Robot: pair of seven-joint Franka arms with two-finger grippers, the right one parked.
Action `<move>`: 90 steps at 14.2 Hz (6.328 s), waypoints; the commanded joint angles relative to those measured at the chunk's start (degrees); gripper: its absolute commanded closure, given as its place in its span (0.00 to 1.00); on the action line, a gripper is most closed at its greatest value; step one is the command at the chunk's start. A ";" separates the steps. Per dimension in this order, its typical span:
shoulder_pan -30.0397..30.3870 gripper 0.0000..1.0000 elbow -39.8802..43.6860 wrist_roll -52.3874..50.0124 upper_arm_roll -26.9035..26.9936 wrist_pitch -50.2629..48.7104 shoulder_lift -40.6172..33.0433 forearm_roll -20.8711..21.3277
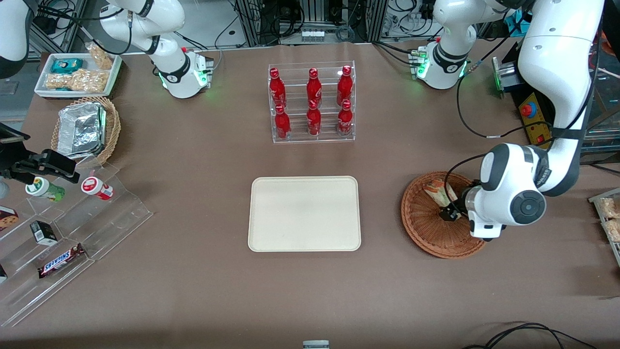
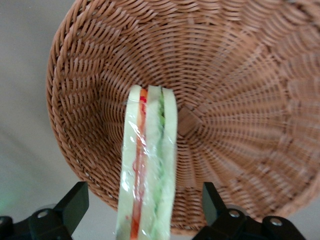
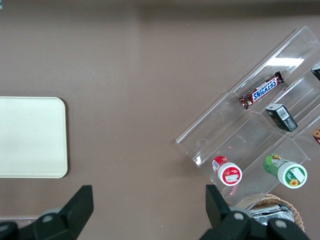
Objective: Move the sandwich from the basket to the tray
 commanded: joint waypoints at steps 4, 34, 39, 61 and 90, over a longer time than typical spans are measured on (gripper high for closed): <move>-0.20 0.00 -9.41 -1.37 0.18 11.70 -1.12 1.31; -36.32 0.83 29.41 -1.11 -5.18 3.46 20.14 5.09; -37.29 0.79 33.64 -0.93 -5.09 7.05 24.89 7.45; -25.27 0.00 33.81 1.67 -5.53 -20.23 2.95 -6.22; -2.05 0.00 15.00 42.84 1.67 -41.01 -30.22 -1.94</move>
